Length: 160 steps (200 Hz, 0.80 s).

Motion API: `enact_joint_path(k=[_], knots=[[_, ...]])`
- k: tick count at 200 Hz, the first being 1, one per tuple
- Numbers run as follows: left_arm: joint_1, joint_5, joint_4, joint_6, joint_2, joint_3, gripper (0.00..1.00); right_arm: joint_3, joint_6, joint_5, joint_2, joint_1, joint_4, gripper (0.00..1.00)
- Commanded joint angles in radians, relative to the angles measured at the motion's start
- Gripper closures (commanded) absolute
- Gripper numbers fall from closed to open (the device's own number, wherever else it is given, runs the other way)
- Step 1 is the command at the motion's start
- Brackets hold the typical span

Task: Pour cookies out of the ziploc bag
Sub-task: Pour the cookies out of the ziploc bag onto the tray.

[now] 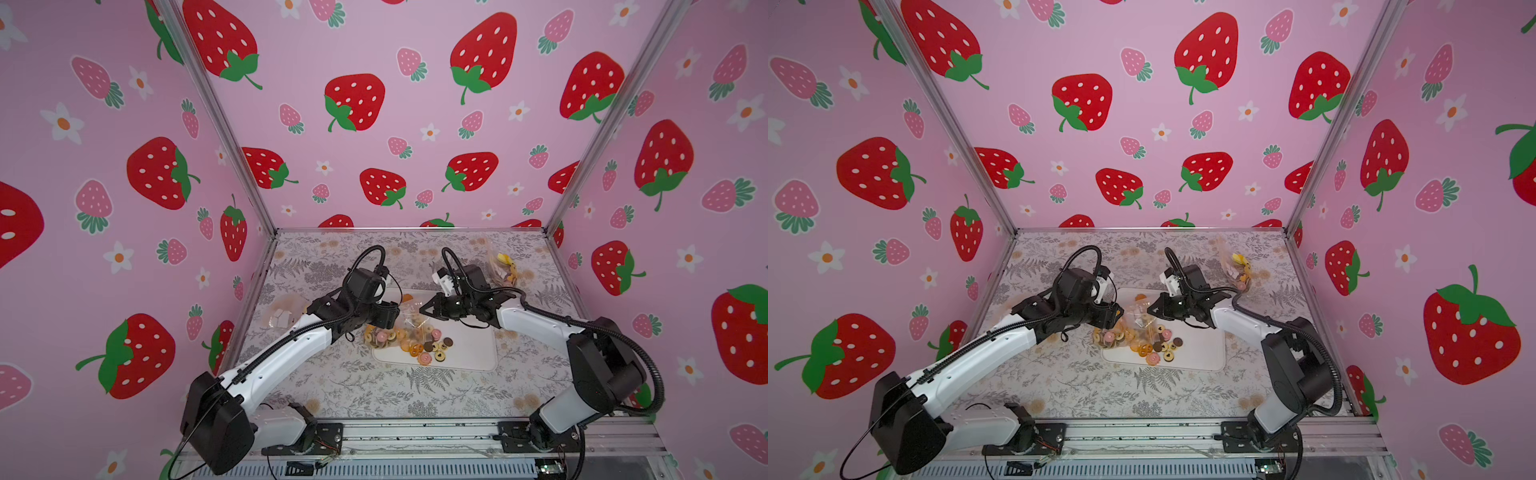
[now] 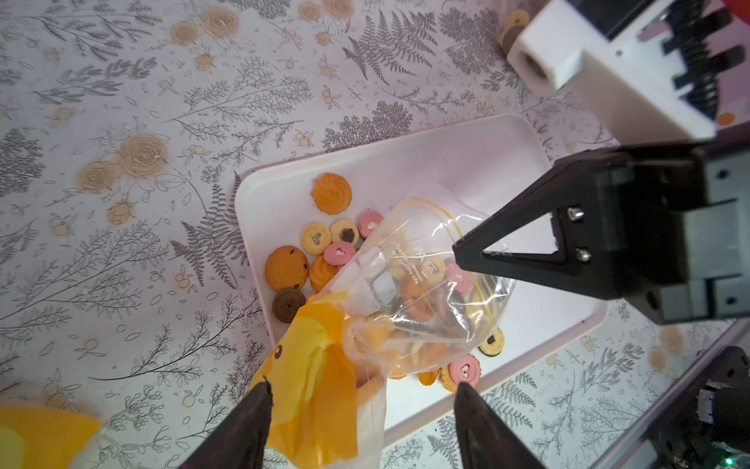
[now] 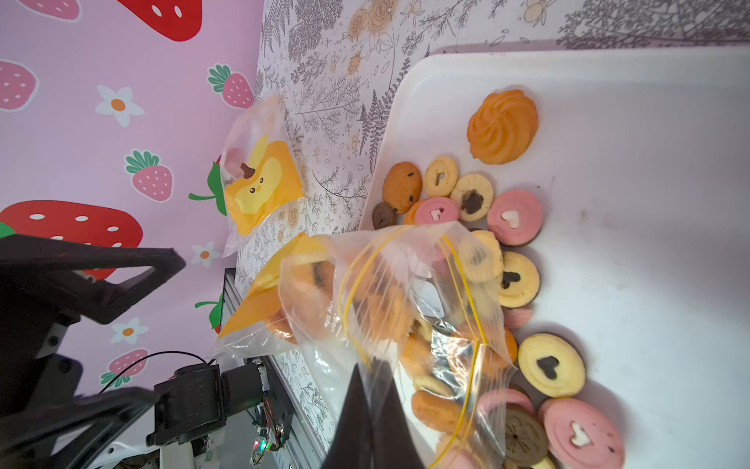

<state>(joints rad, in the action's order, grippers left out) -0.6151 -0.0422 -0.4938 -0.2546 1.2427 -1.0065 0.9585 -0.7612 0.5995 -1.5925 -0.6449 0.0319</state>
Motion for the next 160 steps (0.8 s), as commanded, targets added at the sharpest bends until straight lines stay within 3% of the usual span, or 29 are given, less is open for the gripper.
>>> enact_joint_path(k=[1, 22, 78, 160], knots=[[0.003, 0.036, -0.043, -0.028, -0.016, 0.056, 0.29, 0.011, 0.006, 0.004, -0.004, 0.012, 0.014, 1.00], [0.003, -0.003, -0.032, -0.032, -0.023, 0.091, 0.30, 0.008, 0.005, 0.006, -0.003, 0.012, 0.013, 1.00], [0.002, -0.044, 0.012, -0.044, -0.011, 0.141, 0.48, 0.002, 0.005, 0.005, 0.005, 0.013, 0.015, 1.00], [0.003, 0.019, 0.047, -0.044, 0.052, 0.098, 0.54, -0.017, 0.005, 0.006, 0.012, 0.014, 0.014, 1.00]])
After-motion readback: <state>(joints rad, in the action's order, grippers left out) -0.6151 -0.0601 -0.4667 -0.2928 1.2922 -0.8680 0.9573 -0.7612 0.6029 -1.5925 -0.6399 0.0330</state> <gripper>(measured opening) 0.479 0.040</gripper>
